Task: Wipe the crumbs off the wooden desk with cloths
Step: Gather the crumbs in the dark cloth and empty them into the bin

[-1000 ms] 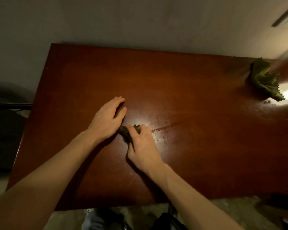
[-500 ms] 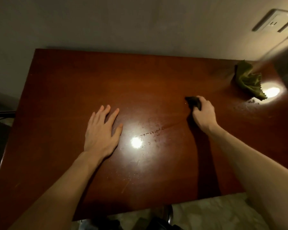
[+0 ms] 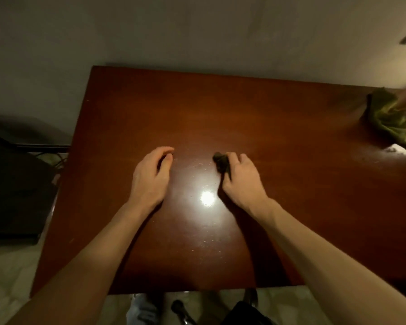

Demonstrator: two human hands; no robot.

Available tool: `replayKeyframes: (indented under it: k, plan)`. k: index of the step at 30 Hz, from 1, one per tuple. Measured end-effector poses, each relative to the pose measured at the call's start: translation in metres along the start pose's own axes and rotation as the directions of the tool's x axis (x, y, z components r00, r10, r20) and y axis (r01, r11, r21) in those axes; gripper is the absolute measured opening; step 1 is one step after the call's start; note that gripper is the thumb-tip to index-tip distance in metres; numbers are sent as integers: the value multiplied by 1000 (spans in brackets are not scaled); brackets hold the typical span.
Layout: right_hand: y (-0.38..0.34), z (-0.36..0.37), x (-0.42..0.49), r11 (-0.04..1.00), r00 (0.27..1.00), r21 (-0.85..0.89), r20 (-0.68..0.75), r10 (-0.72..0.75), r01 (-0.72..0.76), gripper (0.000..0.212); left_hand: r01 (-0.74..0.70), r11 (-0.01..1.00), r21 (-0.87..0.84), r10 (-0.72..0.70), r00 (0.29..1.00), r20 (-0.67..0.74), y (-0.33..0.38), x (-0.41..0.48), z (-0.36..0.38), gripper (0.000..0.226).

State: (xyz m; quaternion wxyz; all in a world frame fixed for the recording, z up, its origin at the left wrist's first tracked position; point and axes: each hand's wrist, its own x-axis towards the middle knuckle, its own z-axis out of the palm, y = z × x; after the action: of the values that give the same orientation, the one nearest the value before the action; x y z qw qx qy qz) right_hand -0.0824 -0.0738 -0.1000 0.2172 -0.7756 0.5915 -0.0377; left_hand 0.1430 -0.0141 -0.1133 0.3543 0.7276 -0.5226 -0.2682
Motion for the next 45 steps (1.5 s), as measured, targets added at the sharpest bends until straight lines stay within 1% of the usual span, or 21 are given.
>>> replayKeyframes:
  k: [4,8,10,11,12,14,16,17,18,21,23,25,27,29,31,33,35,38,41,43,45]
  plan:
    - [-71,36,-13,996,996,39,38,-81,80,35,6,991,131,5,996,-86,-38,-9,-34,29]
    - [-144,73,-33,965,967,101,56,-249,243,39,-50,982,180,57,998,-31,-58,-23,-62,30]
    - [-174,84,-36,950,958,208,121,-261,233,42,-20,990,141,20,1000,0,-61,-27,-73,37]
    - [-183,84,-36,933,966,323,146,-213,157,44,18,996,87,-18,1000,2,-59,-29,-78,39]
    - [-187,82,-36,882,978,469,157,-136,48,45,54,998,16,-54,999,6,-56,-30,-82,40]
    - [-180,71,-40,683,990,719,132,49,-130,43,87,991,-97,-85,996,25,-48,-31,-84,42]
    - [-152,45,-50,533,970,827,59,237,-180,38,84,990,-114,-79,995,54,-39,-31,-78,41]
    - [-126,31,-56,536,950,823,11,313,-186,40,90,990,-107,-83,994,69,-36,-31,-72,38]
    - [-98,15,-63,578,920,792,-56,388,-196,40,101,989,-106,-93,993,79,-34,-31,-65,37]
    - [3,-20,-82,779,809,537,-269,523,-325,38,194,959,-209,-189,981,41,-26,-29,-44,36]
    - [45,-22,-96,796,772,396,-266,577,-459,39,235,924,-302,-252,967,-18,-23,-25,-36,37]
    - [59,-17,-109,788,767,320,-222,602,-526,40,249,890,-382,-291,955,-54,-24,-21,-36,40]
    - [53,-7,-114,819,801,272,-204,563,-506,41,267,859,-437,-342,934,-101,-28,-20,-44,38]
    - [33,5,-106,856,848,251,-178,499,-451,40,276,857,-435,-390,899,-198,-34,-19,-60,37]
    - [2,18,-91,891,891,227,-147,431,-393,39,296,861,-414,-431,857,-284,-43,-19,-79,36]
    - [-35,34,-77,925,930,204,-113,348,-321,39,321,848,-422,-470,822,-320,-55,-20,-97,34]
    - [-76,51,-66,949,958,183,-83,276,-257,41,352,827,-438,-509,799,-319,-67,-23,-111,33]
    - [-140,77,-58,977,988,168,-66,143,-130,41,365,829,-423,-515,793,-324,-84,-34,-126,26]
    - [-200,105,-63,991,999,131,-44,18,-12,38,350,802,-483,-534,782,-320,-103,-48,-134,23]
    - [-236,124,-72,993,998,111,-28,-49,51,43,368,746,-554,-591,750,-298,-117,-57,-140,22]
    - [-263,141,-81,987,993,112,-26,-112,114,48,388,641,-662,-681,686,-256,-135,-67,-148,24]
